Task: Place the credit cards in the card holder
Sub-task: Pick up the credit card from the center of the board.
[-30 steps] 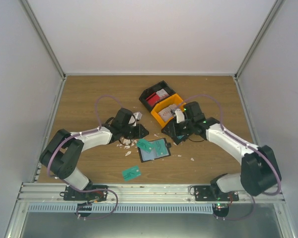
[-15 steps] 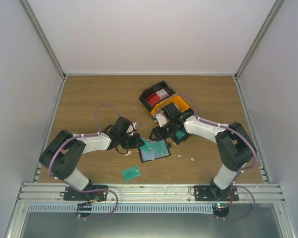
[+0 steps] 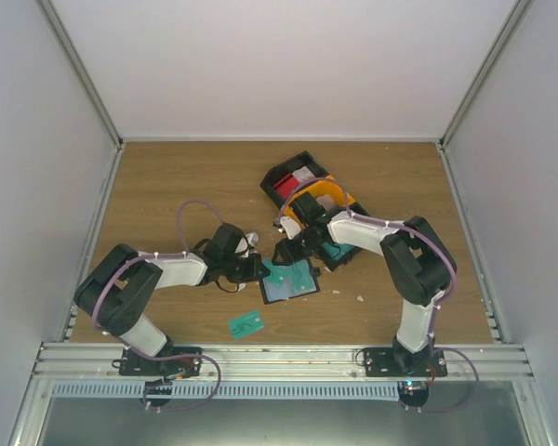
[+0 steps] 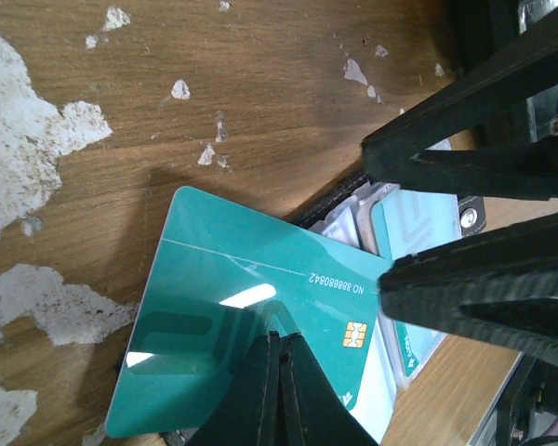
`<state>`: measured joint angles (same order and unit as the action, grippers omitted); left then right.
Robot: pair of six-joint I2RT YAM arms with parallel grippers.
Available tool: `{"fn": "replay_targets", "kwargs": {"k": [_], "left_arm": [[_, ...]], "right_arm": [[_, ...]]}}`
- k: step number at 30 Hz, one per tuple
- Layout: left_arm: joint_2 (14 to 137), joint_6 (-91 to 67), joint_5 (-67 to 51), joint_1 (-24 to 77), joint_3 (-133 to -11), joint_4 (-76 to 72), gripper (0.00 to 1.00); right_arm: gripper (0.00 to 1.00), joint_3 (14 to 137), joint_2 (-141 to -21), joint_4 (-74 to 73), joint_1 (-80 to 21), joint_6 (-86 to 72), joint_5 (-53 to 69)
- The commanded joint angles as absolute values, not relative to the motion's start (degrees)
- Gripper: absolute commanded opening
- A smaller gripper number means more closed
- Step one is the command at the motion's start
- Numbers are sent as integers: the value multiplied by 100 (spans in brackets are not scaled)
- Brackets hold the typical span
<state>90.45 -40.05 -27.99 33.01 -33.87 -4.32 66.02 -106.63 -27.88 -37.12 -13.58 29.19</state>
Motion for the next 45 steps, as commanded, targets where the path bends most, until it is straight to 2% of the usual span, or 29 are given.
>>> {"fn": "replay_targets", "kwargs": {"k": [1,24,29,35,37,42,45], "left_arm": [[8968,-3990,-2763,3340,-3095,-360,0],[8671,-4015,-2656,3341,-2946,-153,0],[8714,-4011,-2629,3340,-2929,-171,0],[8718,-4008,-2599,3345,-2909,-209,0],[8714,-4014,-2595,3340,-2904,-232,0],[8655,-4000,-2624,3340,-2911,-272,0],[8453,-3965,-2675,3340,-2964,-281,6]], "right_arm": [[45,6849,-10924,-3006,-3860,-1250,3002],[44,7122,-11275,-3496,-4005,-994,3158],[33,7163,-11252,-3444,-4034,-990,3551],[7,7119,-11087,-3252,-4039,-1260,3453],[2,7043,-11010,-3123,-4030,-1390,3491],[1,6834,-10780,-2831,-3985,-1729,3383],[1,6670,-10481,-2651,-3927,-1957,2971]]}}
